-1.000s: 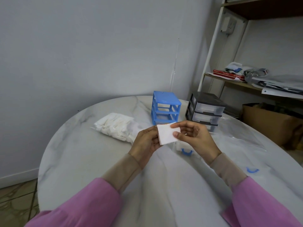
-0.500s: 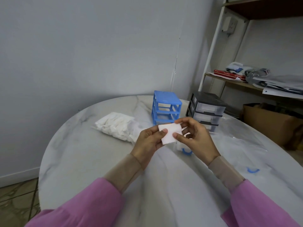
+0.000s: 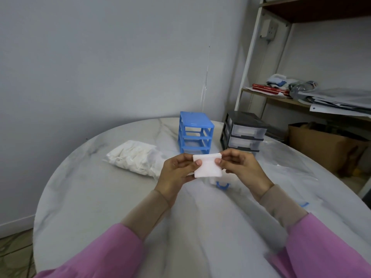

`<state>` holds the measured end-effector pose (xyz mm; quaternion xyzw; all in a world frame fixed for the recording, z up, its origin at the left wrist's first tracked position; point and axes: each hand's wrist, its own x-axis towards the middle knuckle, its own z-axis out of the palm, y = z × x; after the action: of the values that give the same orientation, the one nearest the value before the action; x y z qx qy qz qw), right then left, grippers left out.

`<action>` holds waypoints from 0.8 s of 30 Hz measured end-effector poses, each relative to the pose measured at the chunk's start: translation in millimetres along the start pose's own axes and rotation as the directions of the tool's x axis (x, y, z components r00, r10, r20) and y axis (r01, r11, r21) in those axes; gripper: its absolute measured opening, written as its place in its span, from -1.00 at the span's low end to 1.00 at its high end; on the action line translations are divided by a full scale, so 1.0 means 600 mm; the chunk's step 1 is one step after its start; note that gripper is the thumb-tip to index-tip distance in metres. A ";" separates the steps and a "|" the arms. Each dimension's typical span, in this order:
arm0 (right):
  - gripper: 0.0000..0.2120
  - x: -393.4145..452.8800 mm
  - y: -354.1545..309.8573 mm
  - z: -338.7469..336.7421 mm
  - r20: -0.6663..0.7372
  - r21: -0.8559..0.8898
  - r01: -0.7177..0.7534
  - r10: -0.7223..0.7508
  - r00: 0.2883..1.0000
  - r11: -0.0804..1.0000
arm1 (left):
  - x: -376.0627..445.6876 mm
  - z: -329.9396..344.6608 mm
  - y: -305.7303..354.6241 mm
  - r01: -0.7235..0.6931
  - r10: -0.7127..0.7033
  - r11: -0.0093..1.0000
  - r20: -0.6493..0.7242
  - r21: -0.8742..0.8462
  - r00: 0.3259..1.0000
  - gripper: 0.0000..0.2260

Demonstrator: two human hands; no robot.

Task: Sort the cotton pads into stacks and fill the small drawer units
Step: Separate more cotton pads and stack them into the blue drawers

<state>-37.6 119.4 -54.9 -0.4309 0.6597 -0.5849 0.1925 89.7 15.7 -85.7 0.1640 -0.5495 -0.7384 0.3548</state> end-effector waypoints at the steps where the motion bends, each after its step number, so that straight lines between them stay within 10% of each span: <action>1: -0.86 0.003 0.000 -0.004 -0.008 0.001 -0.005 0.005 1.000 1.000 | 0.005 0.003 0.002 0.002 -0.002 1.000 0.000 0.010 1.000 -0.92; 24: -0.69 0.122 0.059 -0.058 -0.237 -0.451 -0.133 0.025 0.971 0.882 | 0.160 0.077 -0.035 0.035 0.070 0.815 -0.157 0.579 0.985 -0.81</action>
<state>-116.8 80.5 -61.4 -0.3680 0.8149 -0.4466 0.0320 -13.4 -16.6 -75.4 0.3218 -0.7169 -0.5160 0.3408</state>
